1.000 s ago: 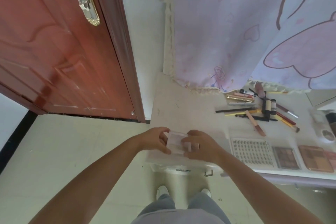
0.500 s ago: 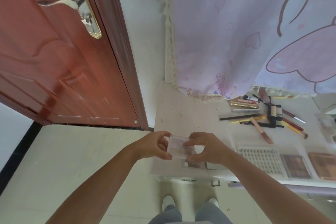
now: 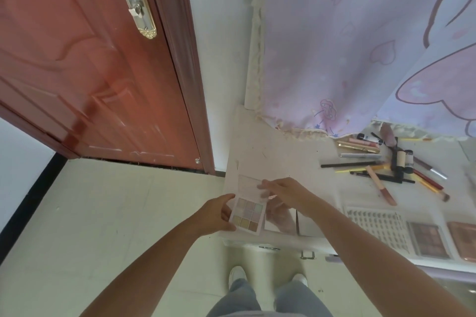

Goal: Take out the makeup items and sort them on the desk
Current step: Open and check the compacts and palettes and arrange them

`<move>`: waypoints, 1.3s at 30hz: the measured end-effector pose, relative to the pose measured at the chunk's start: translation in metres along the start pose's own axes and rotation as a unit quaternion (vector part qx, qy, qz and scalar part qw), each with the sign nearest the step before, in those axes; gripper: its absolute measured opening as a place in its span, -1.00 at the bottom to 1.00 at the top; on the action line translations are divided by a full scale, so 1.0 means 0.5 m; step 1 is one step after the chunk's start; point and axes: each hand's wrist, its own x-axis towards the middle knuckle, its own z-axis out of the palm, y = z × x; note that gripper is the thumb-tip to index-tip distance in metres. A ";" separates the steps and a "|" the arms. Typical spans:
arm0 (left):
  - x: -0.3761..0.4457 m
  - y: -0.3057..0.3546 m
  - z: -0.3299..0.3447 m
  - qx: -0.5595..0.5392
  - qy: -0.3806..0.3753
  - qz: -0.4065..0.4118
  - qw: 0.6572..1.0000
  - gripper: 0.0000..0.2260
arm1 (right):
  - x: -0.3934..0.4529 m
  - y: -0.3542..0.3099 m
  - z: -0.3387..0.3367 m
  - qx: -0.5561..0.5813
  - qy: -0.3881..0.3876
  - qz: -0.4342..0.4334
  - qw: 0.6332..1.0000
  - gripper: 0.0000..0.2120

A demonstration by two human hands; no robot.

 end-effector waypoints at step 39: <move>-0.006 0.032 0.062 0.304 0.130 -0.030 0.943 -0.53 | -0.034 0.142 0.007 -0.401 0.087 -0.137 0.901 -0.36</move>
